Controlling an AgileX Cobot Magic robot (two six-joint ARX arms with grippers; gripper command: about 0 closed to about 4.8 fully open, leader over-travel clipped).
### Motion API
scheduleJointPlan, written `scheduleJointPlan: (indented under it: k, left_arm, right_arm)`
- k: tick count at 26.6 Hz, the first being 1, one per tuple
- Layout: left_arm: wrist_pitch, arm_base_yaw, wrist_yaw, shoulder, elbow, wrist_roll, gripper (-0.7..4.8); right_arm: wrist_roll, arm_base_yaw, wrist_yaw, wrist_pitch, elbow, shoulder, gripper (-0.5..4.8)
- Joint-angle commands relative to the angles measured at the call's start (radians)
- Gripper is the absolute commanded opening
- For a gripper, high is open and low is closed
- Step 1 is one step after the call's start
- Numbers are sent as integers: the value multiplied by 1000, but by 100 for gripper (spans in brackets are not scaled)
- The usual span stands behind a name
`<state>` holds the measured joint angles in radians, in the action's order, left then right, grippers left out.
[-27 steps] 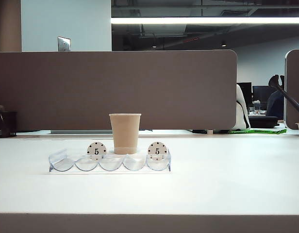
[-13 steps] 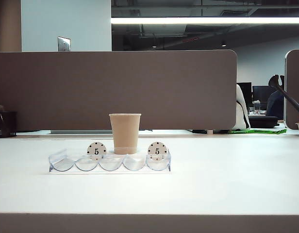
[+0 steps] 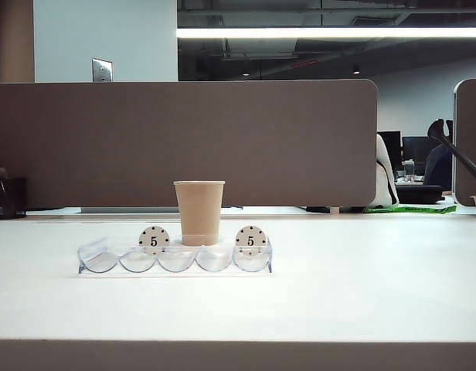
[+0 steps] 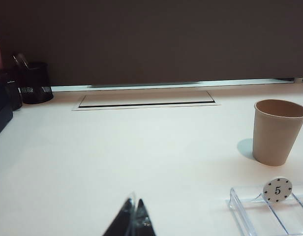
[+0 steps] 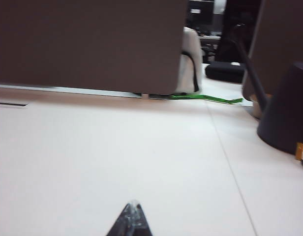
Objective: Pick up the chip with the greater value and put it into the paper cup.
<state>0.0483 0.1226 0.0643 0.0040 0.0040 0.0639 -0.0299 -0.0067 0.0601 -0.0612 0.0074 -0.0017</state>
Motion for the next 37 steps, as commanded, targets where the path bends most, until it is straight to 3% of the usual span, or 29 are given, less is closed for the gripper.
scheduleJointPlan:
  k: [1,14,19,28,31,35,37]
  left_arm:
    - [26,1,8,1,3,8,-6]
    - [58,1,44,1,3,7,-6]
    - [59,1,-27,1,3,41,-6]
    - [58,-4,-39,1,3,41,-6]
    - [58,-51,-48,1,3,29,-6]
    - [59,-140,-165,1,3,6,-6]
    - [59,-159,-175,1,3,6,-6]
  right_arm:
    - [21,0,-16,-10,0,0,-5]
    - [37,0,-17,-10,0,0,-5]
    - [29,0,-17,-10,0,0,-5]
    - [29,0,-17,20,0,0,-5]
    - [29,0,-17,20,0,0,-5]
    - [29,0,-17,20,0,0,-5]
    - [29,0,-17,20,0,0,-5]
